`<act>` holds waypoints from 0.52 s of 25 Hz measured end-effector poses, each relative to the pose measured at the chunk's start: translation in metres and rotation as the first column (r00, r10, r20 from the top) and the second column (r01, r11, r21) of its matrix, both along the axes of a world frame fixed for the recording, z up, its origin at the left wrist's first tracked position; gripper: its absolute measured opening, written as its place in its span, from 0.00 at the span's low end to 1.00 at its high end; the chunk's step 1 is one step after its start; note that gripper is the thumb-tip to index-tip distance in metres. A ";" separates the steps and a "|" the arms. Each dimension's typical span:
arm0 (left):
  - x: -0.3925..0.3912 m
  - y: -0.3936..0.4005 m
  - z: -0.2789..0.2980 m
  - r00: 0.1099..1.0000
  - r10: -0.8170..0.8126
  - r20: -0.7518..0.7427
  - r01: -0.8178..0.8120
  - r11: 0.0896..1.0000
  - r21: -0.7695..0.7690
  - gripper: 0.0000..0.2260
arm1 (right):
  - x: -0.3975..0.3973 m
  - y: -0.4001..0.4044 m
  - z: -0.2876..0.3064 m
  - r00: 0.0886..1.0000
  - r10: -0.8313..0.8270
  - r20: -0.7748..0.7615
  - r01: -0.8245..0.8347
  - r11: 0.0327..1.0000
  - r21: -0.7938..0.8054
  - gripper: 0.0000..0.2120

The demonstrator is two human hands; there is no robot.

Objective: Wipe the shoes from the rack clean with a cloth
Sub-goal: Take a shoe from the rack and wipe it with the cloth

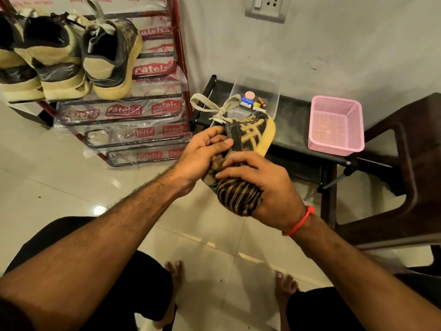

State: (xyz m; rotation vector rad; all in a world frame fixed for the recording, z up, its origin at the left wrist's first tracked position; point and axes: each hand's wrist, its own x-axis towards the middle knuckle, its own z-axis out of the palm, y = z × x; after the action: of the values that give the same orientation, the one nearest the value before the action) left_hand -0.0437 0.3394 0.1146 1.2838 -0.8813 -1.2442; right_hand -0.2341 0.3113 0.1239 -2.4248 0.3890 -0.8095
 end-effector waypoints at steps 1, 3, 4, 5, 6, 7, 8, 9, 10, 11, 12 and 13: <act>0.001 0.000 0.001 1.000 0.005 -0.018 -0.005 1.000 0.005 0.15 | 0.001 0.003 -0.002 0.997 0.066 -0.037 -0.068 0.995 -0.067 0.14; 0.001 0.000 0.002 1.000 0.000 -0.021 0.000 1.000 0.011 0.15 | 0.002 0.002 -0.005 0.987 0.142 -0.070 -0.152 0.974 -0.167 0.12; 0.000 -0.001 0.003 1.000 -0.005 -0.023 0.005 1.000 0.009 0.15 | -0.001 -0.003 -0.004 0.987 0.148 -0.065 -0.158 0.968 -0.194 0.12; 0.000 -0.001 0.005 1.000 -0.006 -0.026 0.006 1.000 0.002 0.15 | -0.004 -0.010 -0.003 0.991 0.128 -0.046 -0.134 0.971 -0.197 0.12; 0.000 -0.002 0.006 1.000 0.002 -0.025 -0.002 1.000 -0.004 0.14 | -0.008 -0.017 -0.002 0.997 0.078 -0.015 -0.080 0.982 -0.172 0.12; 0.000 -0.002 0.007 1.000 0.016 -0.024 -0.016 1.000 -0.006 0.14 | -0.012 -0.026 -0.002 1.000 0.003 0.015 -0.001 0.992 -0.124 0.13; 0.000 -0.002 0.008 0.999 0.030 -0.032 -0.030 1.000 -0.006 0.14 | -0.015 -0.034 -0.002 0.996 -0.078 0.036 0.080 0.994 -0.070 0.13; 0.001 -0.001 0.009 0.998 0.041 -0.046 -0.042 0.999 -0.004 0.14 | -0.017 -0.040 -0.003 0.988 -0.146 0.045 0.147 0.989 -0.027 0.13; 0.001 -0.001 0.009 0.997 0.051 -0.061 -0.051 0.999 -0.003 0.15 | -0.018 -0.042 -0.004 0.980 -0.194 0.048 0.194 0.981 -0.003 0.13; 0.002 -0.001 0.010 0.996 0.061 -0.072 -0.061 0.998 0.000 0.15 | -0.018 -0.040 -0.005 0.975 -0.214 0.055 0.213 0.977 0.011 0.14; 0.003 -0.001 0.010 0.994 0.072 -0.079 -0.072 0.997 0.003 0.15 | -0.015 -0.035 -0.005 0.976 -0.206 0.073 0.205 0.978 0.025 0.14; 0.005 -0.001 0.010 0.993 0.082 -0.085 -0.082 0.997 0.007 0.14 | -0.011 -0.028 -0.003 0.982 -0.168 0.090 0.165 0.986 0.037 0.14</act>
State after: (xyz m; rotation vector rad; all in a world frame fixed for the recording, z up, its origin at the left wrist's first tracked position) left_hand -0.0389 0.3380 0.1247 1.2480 -0.7584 -1.2266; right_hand -0.2453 0.2835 0.1207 -2.3404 0.5695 -0.9769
